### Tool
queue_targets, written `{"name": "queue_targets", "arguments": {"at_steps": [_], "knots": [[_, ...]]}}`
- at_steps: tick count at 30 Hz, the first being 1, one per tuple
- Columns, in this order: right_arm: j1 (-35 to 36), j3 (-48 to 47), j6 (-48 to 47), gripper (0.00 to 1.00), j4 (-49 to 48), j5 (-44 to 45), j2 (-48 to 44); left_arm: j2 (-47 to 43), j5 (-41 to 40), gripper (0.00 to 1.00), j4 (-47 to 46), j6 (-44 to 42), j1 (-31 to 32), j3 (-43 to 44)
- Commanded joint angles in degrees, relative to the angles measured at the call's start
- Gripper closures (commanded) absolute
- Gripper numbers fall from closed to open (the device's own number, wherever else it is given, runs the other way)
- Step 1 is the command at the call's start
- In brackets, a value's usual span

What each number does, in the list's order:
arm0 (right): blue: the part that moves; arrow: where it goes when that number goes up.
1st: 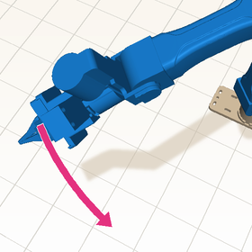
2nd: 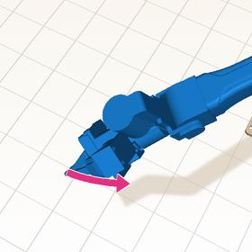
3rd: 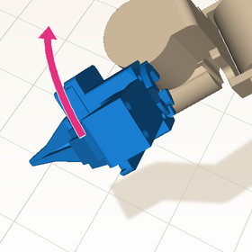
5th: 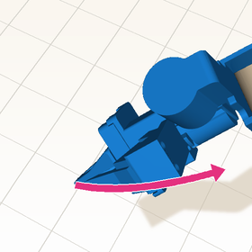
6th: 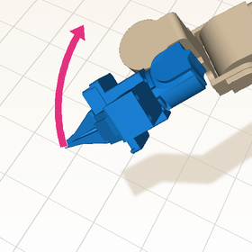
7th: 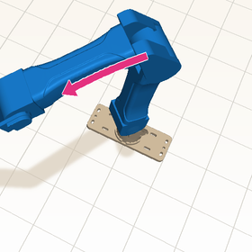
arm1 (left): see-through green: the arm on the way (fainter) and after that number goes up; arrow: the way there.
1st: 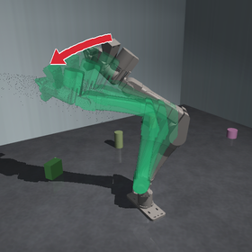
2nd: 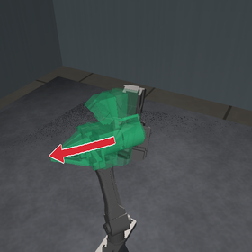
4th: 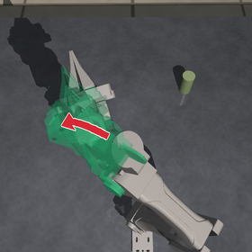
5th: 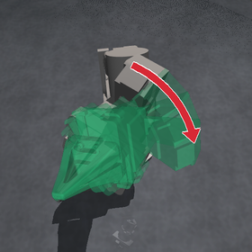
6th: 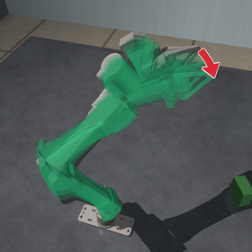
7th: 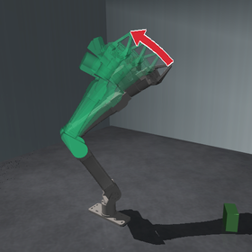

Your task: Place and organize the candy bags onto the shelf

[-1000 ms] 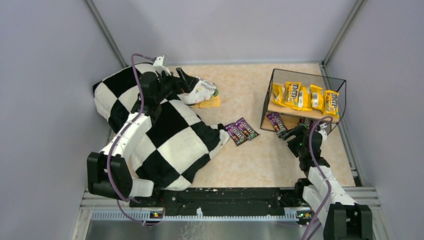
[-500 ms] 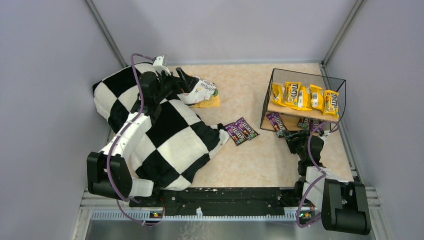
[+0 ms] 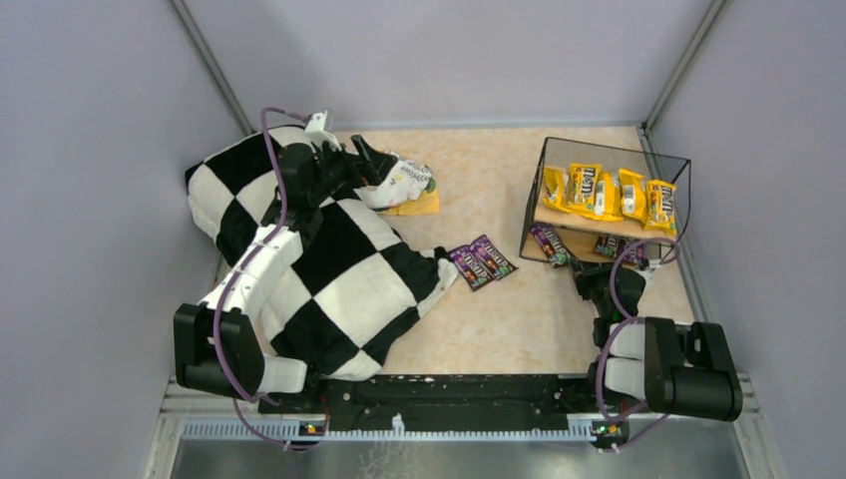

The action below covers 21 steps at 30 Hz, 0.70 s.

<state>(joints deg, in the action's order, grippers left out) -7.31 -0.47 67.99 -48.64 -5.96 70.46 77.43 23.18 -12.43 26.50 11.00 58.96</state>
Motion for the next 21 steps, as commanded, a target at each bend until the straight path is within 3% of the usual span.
{"name": "queue_targets", "arguments": {"at_steps": [1,3,9,11,21], "knots": [[-0.4,1.5,1.2,1.0,-3.2,1.6,-0.3,-0.2,0.8,0.02,-2.7,0.1,0.2,1.9],[-0.5,0.9,1.8,1.0,0.2,3.5,-2.9,-0.1,0.8,0.01,-2.8,0.1,0.2,1.9],[-0.4,-4.2,3.1,1.0,26.4,16.5,-17.8,0.2,1.0,0.02,-2.9,0.3,0.2,2.0],[-0.4,-4.6,2.8,1.0,30.8,19.6,-21.5,0.2,1.2,0.01,-2.9,0.6,0.0,2.0],[-0.3,-4.5,0.3,1.0,31.0,14.8,-19.5,0.6,1.5,0.02,-3.3,1.0,-0.2,1.8]]}}
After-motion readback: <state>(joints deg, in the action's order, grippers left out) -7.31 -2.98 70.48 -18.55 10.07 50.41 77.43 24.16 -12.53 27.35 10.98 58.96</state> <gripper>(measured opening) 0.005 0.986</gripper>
